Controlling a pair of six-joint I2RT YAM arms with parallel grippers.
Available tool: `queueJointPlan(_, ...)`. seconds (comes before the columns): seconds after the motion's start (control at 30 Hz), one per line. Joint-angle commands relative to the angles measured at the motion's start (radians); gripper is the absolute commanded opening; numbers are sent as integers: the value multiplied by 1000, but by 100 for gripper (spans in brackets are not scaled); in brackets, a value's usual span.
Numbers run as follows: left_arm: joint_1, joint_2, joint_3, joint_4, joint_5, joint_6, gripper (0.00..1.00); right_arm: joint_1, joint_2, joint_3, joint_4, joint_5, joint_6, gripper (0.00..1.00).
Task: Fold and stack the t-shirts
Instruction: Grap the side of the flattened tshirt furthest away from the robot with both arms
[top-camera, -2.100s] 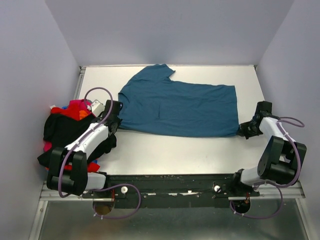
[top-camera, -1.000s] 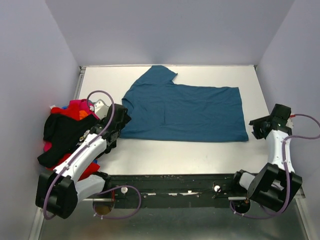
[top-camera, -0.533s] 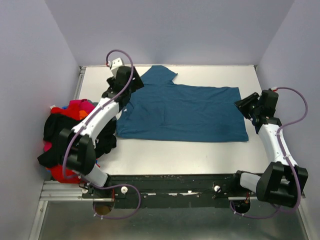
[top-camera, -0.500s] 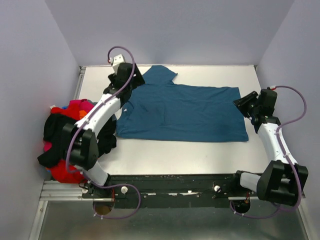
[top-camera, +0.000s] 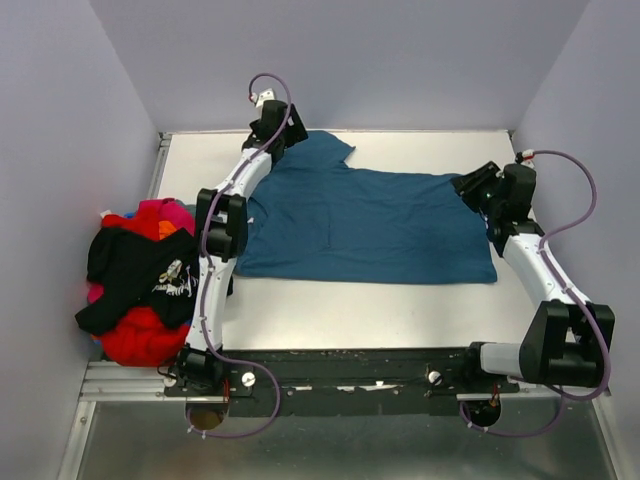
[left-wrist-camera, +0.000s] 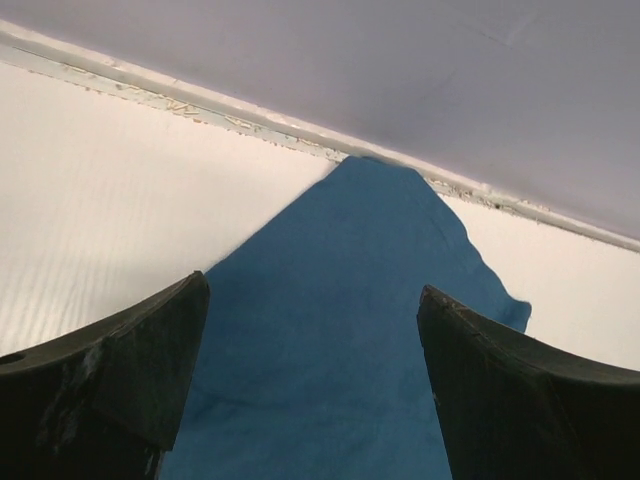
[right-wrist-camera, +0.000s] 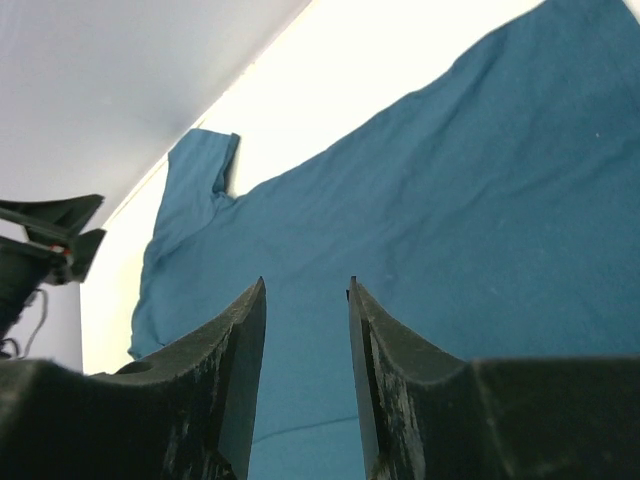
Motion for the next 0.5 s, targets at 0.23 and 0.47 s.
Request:
queueJointPlan(0.23, 86, 260, 257, 66, 163, -192, 78, 3, 51, 22, 93, 34, 6, 46)
queueJointPlan(0.47, 102, 317, 299, 27, 246, -251, 68, 5, 105, 91, -4, 77, 3, 46)
